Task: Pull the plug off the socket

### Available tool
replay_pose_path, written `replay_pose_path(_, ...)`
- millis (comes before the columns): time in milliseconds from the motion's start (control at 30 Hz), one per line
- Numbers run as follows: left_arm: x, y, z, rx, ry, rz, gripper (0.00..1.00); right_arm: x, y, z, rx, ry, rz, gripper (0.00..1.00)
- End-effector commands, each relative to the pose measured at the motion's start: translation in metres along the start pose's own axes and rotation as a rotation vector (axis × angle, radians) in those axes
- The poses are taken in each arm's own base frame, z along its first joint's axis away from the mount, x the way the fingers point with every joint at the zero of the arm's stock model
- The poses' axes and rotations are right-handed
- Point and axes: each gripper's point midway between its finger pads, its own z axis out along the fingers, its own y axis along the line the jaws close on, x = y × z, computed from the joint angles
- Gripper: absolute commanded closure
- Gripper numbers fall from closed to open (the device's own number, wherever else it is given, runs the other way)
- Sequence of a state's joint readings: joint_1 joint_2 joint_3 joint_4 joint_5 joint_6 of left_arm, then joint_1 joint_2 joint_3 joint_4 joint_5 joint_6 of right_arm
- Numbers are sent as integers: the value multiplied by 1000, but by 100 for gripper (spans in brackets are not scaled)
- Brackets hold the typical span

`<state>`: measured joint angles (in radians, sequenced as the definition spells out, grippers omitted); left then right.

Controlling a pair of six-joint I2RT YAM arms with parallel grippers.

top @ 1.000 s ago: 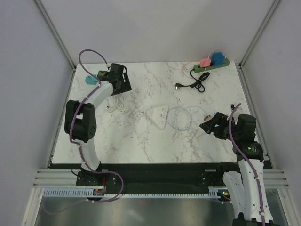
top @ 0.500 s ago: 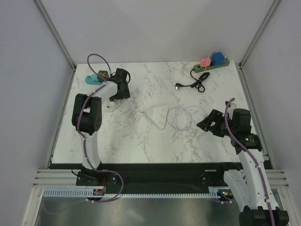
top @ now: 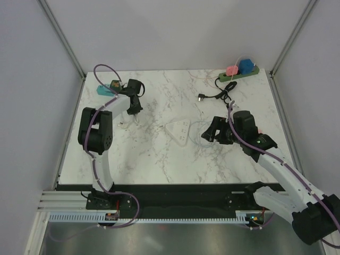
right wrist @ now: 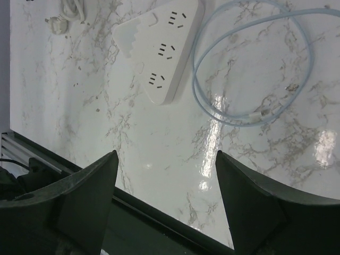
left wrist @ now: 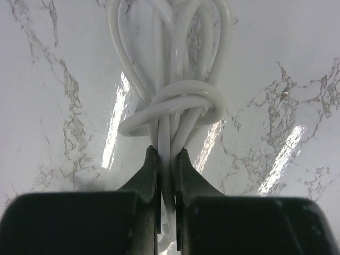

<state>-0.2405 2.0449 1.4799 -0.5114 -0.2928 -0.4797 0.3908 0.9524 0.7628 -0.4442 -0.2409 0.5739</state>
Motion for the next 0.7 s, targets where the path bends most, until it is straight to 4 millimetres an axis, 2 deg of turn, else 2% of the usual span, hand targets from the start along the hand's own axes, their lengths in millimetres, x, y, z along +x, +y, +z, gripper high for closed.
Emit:
replay_pose_path(0, 77, 4, -4, 33, 226, -55, 98, -19, 14, 20, 1, -71, -7, 18)
replay_pose_path(67, 85, 6, -15, 47, 235, -78, 98, -10, 19, 32, 0, -47, -16, 18)
replay_pose_path(100, 102, 11, -18, 42, 265, -77, 98, -2, 20, 42, 7, -23, -26, 18)
replay_pose_path(133, 108, 12, -22, 42, 269, -87, 98, 0, 22, 46, 7, -17, -27, 18)
replay_pose_path(167, 108, 12, -33, 59, 250, -96, 98, 0, 27, 51, -2, -22, -25, 18)
replay_pose_path(200, 128, 20, -34, 43, 279, -91, 98, 3, 29, 56, 0, -17, -23, 18)
replay_pose_path(267, 143, 11, -48, 87, 273, -92, 98, 8, 42, 59, -35, -10, -32, 18)
replay_pose_path(300, 168, 8, -54, 98, 320, -66, 98, 11, 52, 63, -59, -7, -32, 17)
replay_pose_path(367, 180, 1, -69, 106, 312, -58, 98, 12, 61, 67, -85, -17, -36, 18)
replay_pose_path(400, 202, -1, -76, 104, 334, -21, 98, 18, 64, 73, -88, 1, -36, 17)
replay_pose_path(500, 230, -5, -93, 124, 362, -37, 98, 28, 75, 84, -101, 35, -55, 18)
replay_pose_path(567, 245, -1, -100, 125, 394, -67, 98, 31, 80, 90, -96, 45, -64, 17)
replay_pose_path(667, 247, 3, -116, 156, 367, -110, 96, 34, 84, 94, -94, 51, -75, 17)
